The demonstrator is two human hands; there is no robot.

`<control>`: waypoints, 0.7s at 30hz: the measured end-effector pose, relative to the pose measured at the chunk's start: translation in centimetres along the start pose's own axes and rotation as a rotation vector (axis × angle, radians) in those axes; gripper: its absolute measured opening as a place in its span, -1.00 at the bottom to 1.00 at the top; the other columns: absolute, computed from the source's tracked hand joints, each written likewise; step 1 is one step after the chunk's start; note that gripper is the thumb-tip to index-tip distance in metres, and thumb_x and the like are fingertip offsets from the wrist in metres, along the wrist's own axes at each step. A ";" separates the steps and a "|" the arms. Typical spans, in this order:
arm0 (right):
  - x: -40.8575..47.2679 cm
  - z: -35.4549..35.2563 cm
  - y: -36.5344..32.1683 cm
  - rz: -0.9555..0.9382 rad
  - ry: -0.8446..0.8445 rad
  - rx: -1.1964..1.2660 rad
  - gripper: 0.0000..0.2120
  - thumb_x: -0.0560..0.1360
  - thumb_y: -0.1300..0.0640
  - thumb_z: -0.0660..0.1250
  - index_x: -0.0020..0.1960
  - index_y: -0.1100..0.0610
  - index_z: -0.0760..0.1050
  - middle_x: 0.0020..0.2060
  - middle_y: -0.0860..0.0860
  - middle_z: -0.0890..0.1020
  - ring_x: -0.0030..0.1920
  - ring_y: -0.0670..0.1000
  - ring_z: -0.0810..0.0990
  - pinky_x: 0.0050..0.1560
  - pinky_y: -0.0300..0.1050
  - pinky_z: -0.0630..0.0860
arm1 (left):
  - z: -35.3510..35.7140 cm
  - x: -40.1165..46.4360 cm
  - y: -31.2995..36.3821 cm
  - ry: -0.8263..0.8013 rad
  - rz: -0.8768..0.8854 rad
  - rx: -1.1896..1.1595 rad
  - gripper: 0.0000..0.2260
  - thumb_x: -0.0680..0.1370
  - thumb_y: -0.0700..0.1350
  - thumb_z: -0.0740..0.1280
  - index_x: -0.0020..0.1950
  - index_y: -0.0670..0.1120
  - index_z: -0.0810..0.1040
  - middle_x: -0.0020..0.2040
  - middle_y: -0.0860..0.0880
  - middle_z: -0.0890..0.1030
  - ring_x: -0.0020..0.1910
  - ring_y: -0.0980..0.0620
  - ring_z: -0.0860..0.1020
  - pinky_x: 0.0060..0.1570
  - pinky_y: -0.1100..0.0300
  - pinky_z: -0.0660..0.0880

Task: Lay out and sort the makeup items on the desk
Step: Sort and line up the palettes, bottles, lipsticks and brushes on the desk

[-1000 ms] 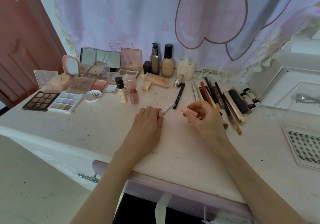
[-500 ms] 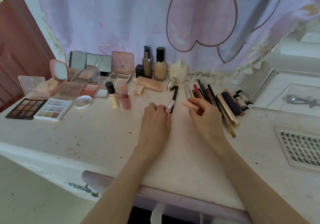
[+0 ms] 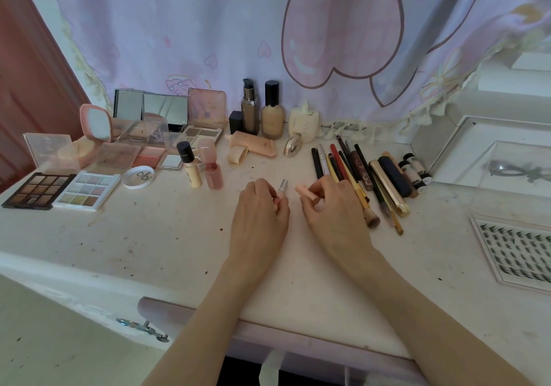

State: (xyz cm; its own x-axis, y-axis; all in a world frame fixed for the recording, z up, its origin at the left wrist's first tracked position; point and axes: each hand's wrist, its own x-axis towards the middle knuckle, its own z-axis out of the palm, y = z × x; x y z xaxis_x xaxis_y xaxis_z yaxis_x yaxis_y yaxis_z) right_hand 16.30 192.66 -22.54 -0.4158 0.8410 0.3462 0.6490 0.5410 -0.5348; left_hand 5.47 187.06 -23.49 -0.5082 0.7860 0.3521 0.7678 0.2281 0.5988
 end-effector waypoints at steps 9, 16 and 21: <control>-0.4 1.3 1.2 -0.111 -0.005 -0.023 -0.75 0.54 0.02 0.23 0.02 0.18 0.56 -0.15 0.03 0.54 -0.09 -0.05 0.38 -0.06 -0.17 0.36 | 0.2 -0.2 -1.0 -0.070 0.088 -0.103 -0.84 0.56 -0.04 0.25 0.06 -0.07 0.53 -0.13 0.05 0.48 -0.10 0.07 0.41 -0.06 0.25 0.29; -0.5 1.3 1.9 -0.195 0.028 0.032 -0.62 0.46 0.04 0.12 -0.02 0.24 0.62 -0.18 0.10 0.64 -0.11 -0.03 0.44 -0.03 -0.35 0.27 | 0.0 -0.2 -1.3 -0.125 0.118 -0.113 -0.79 0.57 -0.08 0.24 0.16 -0.03 0.56 -0.06 0.07 0.45 -0.05 0.11 0.37 -0.08 0.32 0.19; -0.2 1.2 2.1 -0.207 0.010 0.046 -0.65 0.46 0.06 0.15 -0.07 0.25 0.63 -0.20 0.12 0.65 -0.14 0.10 0.57 -0.01 -0.42 0.21 | -0.1 -0.3 -1.2 -0.128 0.121 -0.105 -0.79 0.57 -0.06 0.25 0.16 -0.03 0.56 0.01 0.02 0.49 -0.01 0.08 0.38 -0.02 0.29 0.23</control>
State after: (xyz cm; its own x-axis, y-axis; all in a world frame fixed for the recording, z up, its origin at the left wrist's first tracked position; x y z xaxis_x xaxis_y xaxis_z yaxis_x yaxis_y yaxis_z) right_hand 17.03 193.62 -24.68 -0.5308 0.7120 0.4596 0.5207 0.7019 -0.4859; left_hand 4.66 186.53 -24.27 -0.3558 0.8723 0.3354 0.7718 0.0718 0.6319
